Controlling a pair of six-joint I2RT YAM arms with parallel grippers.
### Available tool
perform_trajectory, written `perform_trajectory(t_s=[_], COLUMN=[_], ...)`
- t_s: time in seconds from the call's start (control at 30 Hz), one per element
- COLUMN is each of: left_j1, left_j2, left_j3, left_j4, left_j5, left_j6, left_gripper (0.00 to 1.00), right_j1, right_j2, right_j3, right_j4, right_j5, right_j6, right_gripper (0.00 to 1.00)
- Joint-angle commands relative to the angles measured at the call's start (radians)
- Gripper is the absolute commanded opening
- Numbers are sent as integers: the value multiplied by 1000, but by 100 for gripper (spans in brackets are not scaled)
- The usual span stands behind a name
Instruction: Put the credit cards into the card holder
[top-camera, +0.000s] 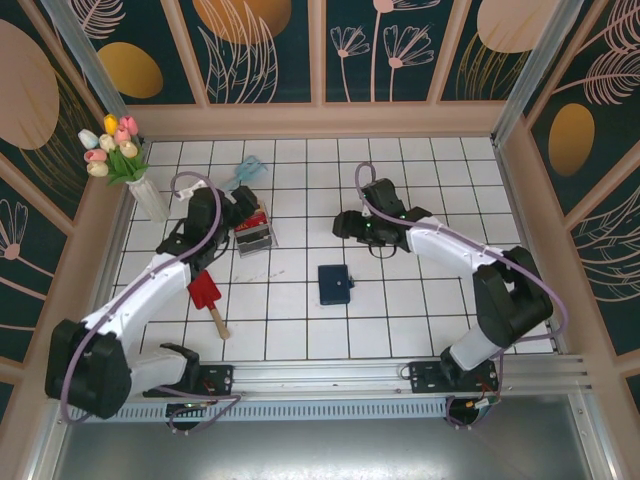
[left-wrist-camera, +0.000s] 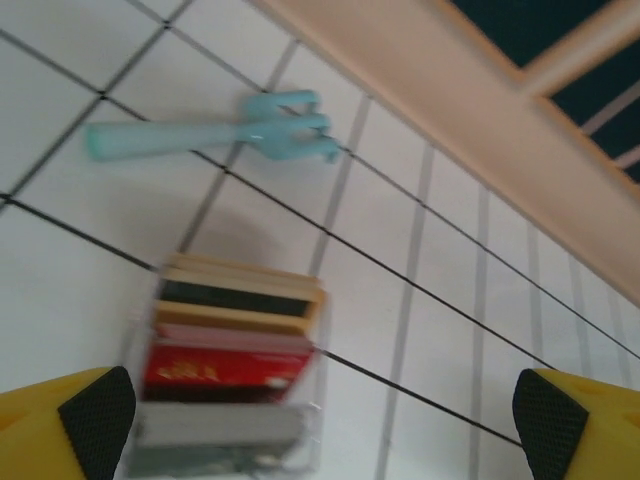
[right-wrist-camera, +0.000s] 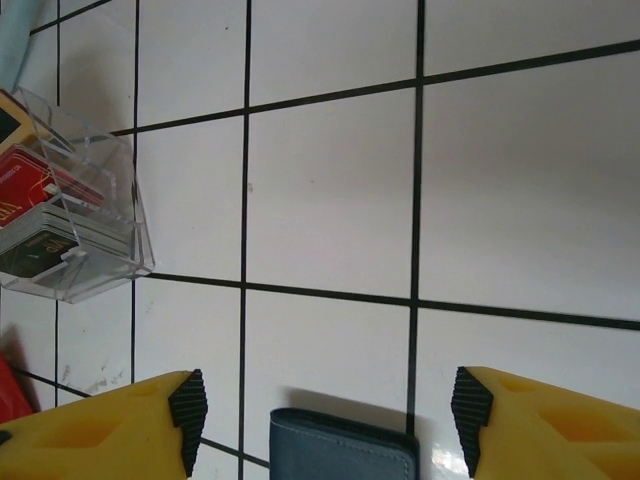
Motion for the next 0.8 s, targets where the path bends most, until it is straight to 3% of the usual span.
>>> perform_trajectory(t_s=[0.0, 0.1, 0.2, 0.77], left_j1=[37, 79, 114, 95], left_j2=[92, 174, 255, 466], left_j3=[22, 51, 57, 90], left_j4=[-3, -1, 63, 399], left_j5=[59, 69, 159, 610], left_j6=[35, 45, 40, 45], left_gripper=[99, 99, 99, 99], right_j1=[-7, -10, -11, -78], right_j2=[33, 46, 51, 21], right_j3=[45, 46, 39, -59], right_j4=[28, 26, 23, 53], right_j5=[-41, -35, -38, -67], right_j6=[-27, -31, -29, -18], right_gripper=[70, 71, 71, 70])
